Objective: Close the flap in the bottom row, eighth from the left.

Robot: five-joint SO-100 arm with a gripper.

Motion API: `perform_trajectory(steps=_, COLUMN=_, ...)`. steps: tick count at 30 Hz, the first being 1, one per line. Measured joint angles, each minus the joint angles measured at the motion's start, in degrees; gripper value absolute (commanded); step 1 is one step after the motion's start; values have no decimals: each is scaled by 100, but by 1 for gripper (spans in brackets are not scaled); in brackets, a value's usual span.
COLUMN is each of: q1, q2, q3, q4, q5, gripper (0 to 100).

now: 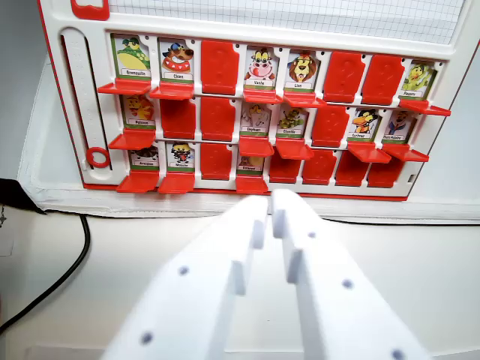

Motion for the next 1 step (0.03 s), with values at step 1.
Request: perform_trajectory(steps=1, q1=0, q2=0, q3=0, q4=0, q5=0, gripper=0)
